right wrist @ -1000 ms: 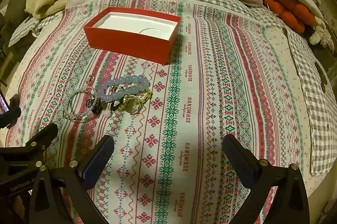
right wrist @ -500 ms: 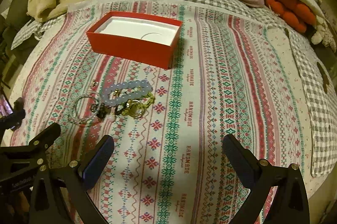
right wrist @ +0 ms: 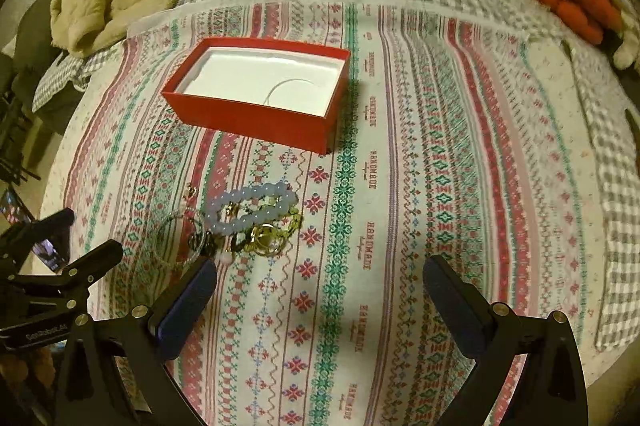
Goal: Organize jewelry
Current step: 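Grasp the silver beaded bracelet with the left tool while the right tool grasps the light-blue bead bracelet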
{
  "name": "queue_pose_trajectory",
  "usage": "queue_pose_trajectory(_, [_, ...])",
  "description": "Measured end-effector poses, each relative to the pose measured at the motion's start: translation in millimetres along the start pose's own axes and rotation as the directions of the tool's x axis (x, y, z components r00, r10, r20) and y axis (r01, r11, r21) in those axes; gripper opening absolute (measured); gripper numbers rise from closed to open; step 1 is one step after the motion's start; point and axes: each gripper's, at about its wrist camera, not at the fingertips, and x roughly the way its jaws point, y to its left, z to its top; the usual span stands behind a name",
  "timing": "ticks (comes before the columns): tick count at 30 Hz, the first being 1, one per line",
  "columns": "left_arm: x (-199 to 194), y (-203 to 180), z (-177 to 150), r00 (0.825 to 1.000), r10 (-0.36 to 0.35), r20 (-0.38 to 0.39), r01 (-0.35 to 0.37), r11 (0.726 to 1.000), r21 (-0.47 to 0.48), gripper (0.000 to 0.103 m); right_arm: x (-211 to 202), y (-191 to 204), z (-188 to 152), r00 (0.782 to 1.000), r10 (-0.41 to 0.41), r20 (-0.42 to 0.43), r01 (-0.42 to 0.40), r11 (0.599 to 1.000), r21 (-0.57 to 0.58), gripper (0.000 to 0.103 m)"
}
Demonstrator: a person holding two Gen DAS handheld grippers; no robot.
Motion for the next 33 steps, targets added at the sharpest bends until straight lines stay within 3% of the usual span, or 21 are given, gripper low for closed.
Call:
queue_pose_trajectory(3, [14.1,5.6,2.2,0.997,-0.071,-0.017,0.071,0.997,-0.014,0.064,16.2,-10.6,4.6,0.992,0.101,-0.072,-0.096,0.994,0.060,0.095])
queue_pose_trajectory(4, [21.7,8.5,2.3,0.993,-0.112,-0.028,0.111,0.994,-0.022,0.051,22.6,-14.6,5.2,0.987,0.138,-0.085,-0.131,0.988,0.085,0.086])
queue_pose_trajectory(6, [33.5,11.5,3.7,0.985,-0.157,-0.070,0.154,0.987,-0.045,0.038,38.0,-23.6,7.7,0.970,0.213,-0.119,-0.194,0.969,0.153,0.075])
queue_pose_trajectory(8, [39.7,12.1,6.2,0.980,-0.183,-0.083,0.179,0.983,-0.049,0.036,45.8,-27.6,10.9,0.962,0.241,-0.128,-0.216,0.959,0.182,0.071])
queue_pose_trajectory(14, [50.7,10.0,12.6,0.974,-0.203,-0.103,0.199,0.979,-0.050,0.025,57.8,-22.7,22.7,0.970,0.227,-0.088,-0.211,0.964,0.159,0.063])
queue_pose_trajectory(21, [66.3,-7.6,17.0,0.973,-0.178,-0.144,0.177,0.984,-0.019,0.017,66.9,-12.9,32.6,0.974,0.215,-0.069,-0.204,0.968,0.147,0.059])
queue_pose_trajectory(25, [69.6,-16.9,17.6,0.980,-0.137,-0.144,0.138,0.990,-0.003,0.007,71.9,-10.1,35.6,0.978,0.195,-0.073,-0.183,0.973,0.143,0.051])
queue_pose_trajectory(33, [58.5,-17.5,24.0,0.983,-0.148,-0.113,0.149,0.989,-0.003,0.005,85.5,1.3,38.2,0.980,0.175,-0.090,-0.165,0.980,0.112,0.031])
